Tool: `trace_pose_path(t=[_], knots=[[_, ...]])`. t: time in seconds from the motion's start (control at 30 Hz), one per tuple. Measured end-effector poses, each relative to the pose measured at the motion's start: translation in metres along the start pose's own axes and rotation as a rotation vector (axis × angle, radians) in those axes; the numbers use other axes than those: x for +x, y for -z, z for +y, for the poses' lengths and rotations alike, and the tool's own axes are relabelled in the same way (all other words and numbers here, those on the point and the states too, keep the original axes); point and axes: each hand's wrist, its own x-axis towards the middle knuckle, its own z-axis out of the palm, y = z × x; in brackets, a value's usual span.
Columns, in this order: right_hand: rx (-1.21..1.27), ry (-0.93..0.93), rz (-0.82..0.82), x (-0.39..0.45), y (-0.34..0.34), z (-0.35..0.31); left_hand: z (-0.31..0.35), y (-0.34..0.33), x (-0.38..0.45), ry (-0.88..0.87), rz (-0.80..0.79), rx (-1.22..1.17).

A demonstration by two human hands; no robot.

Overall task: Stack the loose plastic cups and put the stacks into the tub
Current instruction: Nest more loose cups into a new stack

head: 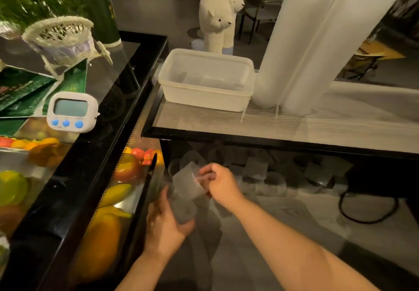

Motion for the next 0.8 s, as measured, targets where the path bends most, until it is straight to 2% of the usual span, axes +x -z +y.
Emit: trace_pose_path(t=[0.1, 0.23, 0.37, 0.63, 0.8], knots=[[-0.035, -0.065, -0.147, -0.009, 0.010, 0.000, 0.014, 0.001, -0.005, -0.020, -0.014, -0.063], [-0.160, -0.078, -0.210, -0.010, 0.021, 0.006, 0.033, 0.007, -0.011, -0.003, -0.083, -0.224], [-0.223, -0.058, -0.272, -0.006, 0.029, 0.009, 0.046, 0.013, -0.007, -0.034, -0.107, -0.186], [-0.316, 0.029, -0.262, 0.009, 0.039, 0.024, 0.058, 0.006, -0.011, -0.100, -0.091, -0.066], [-0.423, 0.150, -0.319, 0.009, 0.027, 0.043, 0.061, -0.001, -0.006, -0.030, -0.094, -0.040]])
